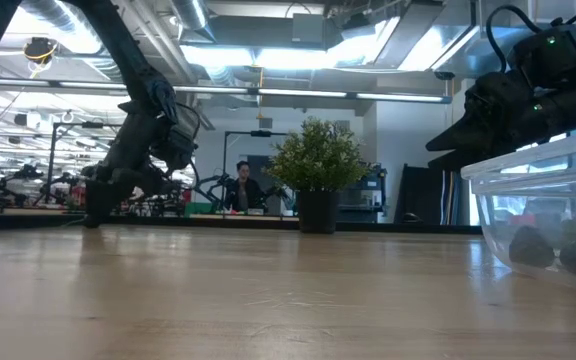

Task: Pick and placing Produce into tupperware
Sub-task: Put the black cherry into the bin

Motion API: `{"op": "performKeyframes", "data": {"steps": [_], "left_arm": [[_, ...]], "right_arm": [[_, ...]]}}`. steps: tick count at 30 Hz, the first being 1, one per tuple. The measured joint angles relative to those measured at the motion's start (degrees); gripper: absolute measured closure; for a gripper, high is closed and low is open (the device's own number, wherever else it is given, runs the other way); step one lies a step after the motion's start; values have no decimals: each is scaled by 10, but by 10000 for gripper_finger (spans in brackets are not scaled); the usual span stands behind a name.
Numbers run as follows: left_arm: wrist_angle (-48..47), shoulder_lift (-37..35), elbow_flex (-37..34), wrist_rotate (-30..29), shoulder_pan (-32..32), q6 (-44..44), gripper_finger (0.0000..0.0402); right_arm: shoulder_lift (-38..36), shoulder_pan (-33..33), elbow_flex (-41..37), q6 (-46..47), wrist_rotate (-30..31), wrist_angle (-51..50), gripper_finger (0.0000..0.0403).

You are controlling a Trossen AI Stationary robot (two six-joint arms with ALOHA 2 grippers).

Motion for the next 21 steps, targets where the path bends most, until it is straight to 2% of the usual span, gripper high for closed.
{"op": "performKeyframes", "data": {"steps": [5,8,12,18,21], "left_arm": [[0,-5,0,75,-14,1,313],[0,-20,0,153,-17,10,315],[-19,-46,0,316,-17,29,314],[-33,-97,0,624,-49,90,303],[10,-122,0,710,-86,80,313]], "right_arm": [[0,0,0,1,0,0,176],[0,0,0,2,0,0,176],[0,0,0,2,0,0,176],[0,0,0,2,0,0,176],[0,0,0,2,0,1,176]]}}
